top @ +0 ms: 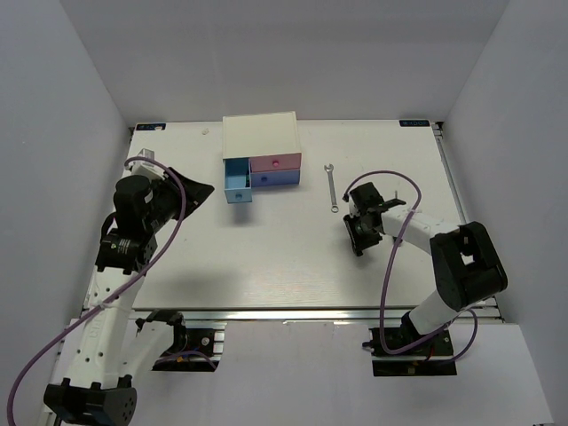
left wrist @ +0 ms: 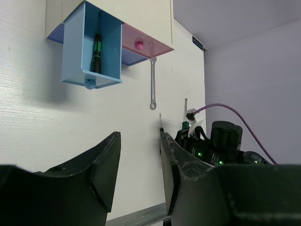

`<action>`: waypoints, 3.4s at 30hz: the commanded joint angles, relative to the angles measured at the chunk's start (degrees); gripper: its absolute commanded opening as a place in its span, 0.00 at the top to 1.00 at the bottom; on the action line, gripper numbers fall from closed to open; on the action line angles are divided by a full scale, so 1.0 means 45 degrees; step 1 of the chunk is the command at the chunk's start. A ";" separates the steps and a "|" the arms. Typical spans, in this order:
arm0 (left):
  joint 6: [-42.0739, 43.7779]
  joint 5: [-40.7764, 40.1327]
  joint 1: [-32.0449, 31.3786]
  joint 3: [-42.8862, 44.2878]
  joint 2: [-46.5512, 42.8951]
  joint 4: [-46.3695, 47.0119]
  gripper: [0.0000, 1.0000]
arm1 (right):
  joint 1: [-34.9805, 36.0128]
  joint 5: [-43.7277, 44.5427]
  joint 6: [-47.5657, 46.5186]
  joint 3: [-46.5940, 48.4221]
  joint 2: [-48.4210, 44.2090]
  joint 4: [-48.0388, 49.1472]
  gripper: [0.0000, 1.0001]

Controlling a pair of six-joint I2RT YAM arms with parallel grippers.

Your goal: Sort the tools into containers

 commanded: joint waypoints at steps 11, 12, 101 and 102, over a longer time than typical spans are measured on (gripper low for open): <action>0.0348 -0.0493 -0.0011 0.0214 -0.0493 -0.0648 0.50 | -0.0057 -0.2525 -0.0488 0.0216 -0.2068 0.0453 1.00; 0.0388 -0.0512 -0.0030 0.0273 -0.0493 -0.0726 0.50 | -0.0057 -0.4003 -0.0704 0.0275 -0.2640 0.0590 1.00; 0.0290 -0.2583 -0.0011 0.1797 -0.0845 -0.3363 0.50 | 0.3303 -0.6830 1.8747 1.4731 0.8410 0.3110 0.85; 0.0290 -0.2583 -0.0011 0.1777 -0.0864 -0.3344 0.50 | 0.3303 -0.6830 1.8727 1.4632 0.8371 0.3149 0.84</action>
